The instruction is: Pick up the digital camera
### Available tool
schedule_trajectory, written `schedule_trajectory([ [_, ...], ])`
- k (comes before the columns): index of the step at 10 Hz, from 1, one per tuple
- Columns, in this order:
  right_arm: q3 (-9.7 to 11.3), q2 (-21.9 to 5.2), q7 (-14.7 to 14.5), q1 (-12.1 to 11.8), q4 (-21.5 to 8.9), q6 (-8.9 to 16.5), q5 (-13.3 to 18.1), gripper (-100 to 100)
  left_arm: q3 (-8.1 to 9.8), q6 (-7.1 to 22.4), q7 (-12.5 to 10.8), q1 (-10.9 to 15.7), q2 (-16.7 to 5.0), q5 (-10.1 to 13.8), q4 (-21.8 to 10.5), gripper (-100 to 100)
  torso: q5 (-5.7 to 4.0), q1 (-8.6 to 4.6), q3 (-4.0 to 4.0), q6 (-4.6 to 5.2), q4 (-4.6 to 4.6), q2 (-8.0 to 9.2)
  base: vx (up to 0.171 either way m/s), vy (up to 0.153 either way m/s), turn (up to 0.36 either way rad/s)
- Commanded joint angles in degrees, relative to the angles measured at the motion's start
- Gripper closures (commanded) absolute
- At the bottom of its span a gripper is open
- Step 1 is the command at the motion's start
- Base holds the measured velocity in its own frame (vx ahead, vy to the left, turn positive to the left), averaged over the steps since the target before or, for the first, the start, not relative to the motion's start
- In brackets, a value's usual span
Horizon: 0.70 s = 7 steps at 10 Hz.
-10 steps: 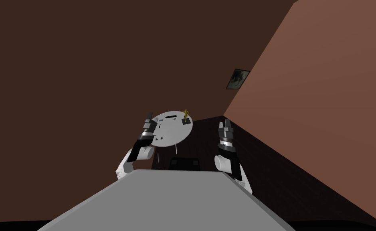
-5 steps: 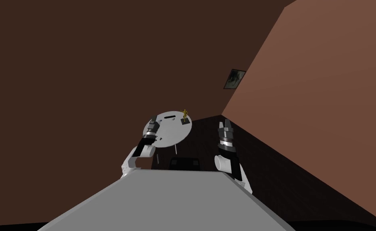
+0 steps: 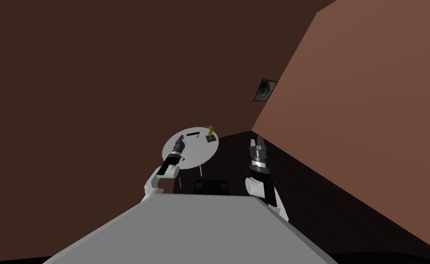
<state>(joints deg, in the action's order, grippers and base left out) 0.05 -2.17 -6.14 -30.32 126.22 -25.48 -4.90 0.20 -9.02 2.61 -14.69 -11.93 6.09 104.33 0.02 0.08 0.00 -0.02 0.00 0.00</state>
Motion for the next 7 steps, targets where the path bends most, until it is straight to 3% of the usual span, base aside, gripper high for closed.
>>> schedule_trajectory([
  [1,0.00,0.00,0.00,0.00,0.00,0.00,0.00,0,-0.17,1.91,-0.51,1.03,-0.82,0.36,-2.86,-100,0.00,0.00,0.00,0.00,0.00,0.00,-0.010,0.018,-0.074],
  [4,0.00,0.00,0.00,0.00,0.00,0.00,0.00,0,-0.33,3.83,-0.83,2.30,-1.43,0.62,-6.96,-100,0.00,0.01,0.01,0.01,0.00,0.01,-0.010,0.019,-0.061],
  [7,0.00,0.00,0.00,0.00,0.00,0.00,0.00,0,-0.64,7.76,-1.49,4.90,-2.70,1.14,-12.08,-100,0.00,0.00,0.01,0.00,0.00,0.02,-0.012,0.021,-0.072],
])
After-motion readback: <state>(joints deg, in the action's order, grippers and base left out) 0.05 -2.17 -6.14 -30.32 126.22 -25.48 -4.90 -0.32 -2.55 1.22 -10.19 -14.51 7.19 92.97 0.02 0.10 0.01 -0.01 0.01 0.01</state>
